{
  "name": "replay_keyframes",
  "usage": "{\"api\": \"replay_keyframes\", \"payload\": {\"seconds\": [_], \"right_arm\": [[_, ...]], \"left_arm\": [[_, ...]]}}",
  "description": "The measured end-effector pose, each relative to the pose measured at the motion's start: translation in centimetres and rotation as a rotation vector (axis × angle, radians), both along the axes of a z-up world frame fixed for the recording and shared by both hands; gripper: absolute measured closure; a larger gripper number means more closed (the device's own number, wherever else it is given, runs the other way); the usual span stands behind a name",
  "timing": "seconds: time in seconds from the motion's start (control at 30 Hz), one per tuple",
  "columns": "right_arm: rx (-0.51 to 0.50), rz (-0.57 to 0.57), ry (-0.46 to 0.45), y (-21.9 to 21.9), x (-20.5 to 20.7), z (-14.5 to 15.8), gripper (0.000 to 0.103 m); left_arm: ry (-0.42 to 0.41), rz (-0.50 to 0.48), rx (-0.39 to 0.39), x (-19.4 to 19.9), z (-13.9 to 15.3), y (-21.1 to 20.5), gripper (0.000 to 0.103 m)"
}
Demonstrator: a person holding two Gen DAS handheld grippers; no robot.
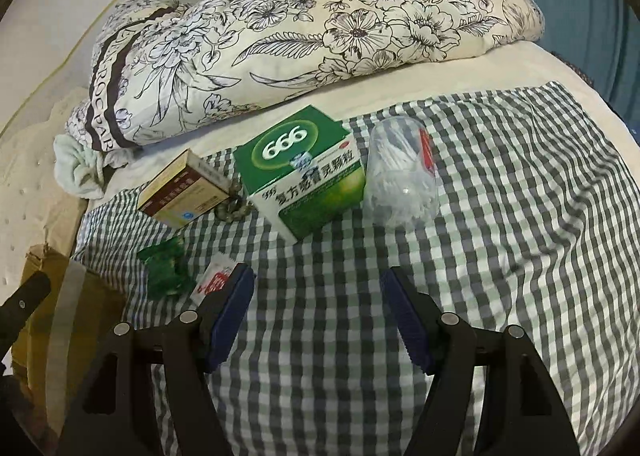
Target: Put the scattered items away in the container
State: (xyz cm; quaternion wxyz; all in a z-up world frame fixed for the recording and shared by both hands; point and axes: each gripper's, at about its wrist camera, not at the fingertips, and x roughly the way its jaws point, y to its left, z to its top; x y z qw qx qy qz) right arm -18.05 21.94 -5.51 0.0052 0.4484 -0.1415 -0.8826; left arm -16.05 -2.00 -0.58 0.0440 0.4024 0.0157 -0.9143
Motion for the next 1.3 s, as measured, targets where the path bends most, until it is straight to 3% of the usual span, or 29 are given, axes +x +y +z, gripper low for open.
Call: {"api": "replay_keyframes", "payload": {"seconds": [0.27,0.43,0.8,1.03,1.13,1.3], "right_arm": [[0.014,0.121,0.059,0.1,-2.4,1.4,0.035],[0.019,0.225,0.06,-0.4,-4.7,1.3,0.035],[0.143,0.412,0.044,-1.5,-8.7,0.0,0.035],[0.188,0.445,0.054,-1.4,-9.8,0.0,0.034],[0.221,0.428,0.069,-1.6,-9.5,0.4,0.033],[0.135,0.346,0.035,-1.3,-10.2,1.4,0.031]], "left_arm": [[-0.093,-0.023,-0.027,-4.2,-4.7,2.3,0.0],[-0.139,-0.028,0.007,-6.2,-6.8,2.1,0.0],[-0.215,-0.003,0.036,-9.4,-11.6,1.4,0.0],[-0.273,-0.009,0.057,-10.9,-14.9,1.0,0.0],[-0.239,-0.015,0.058,-10.9,-15.2,1.1,0.0],[-0.217,-0.032,0.058,-10.7,-15.2,1.2,0.003]]}}
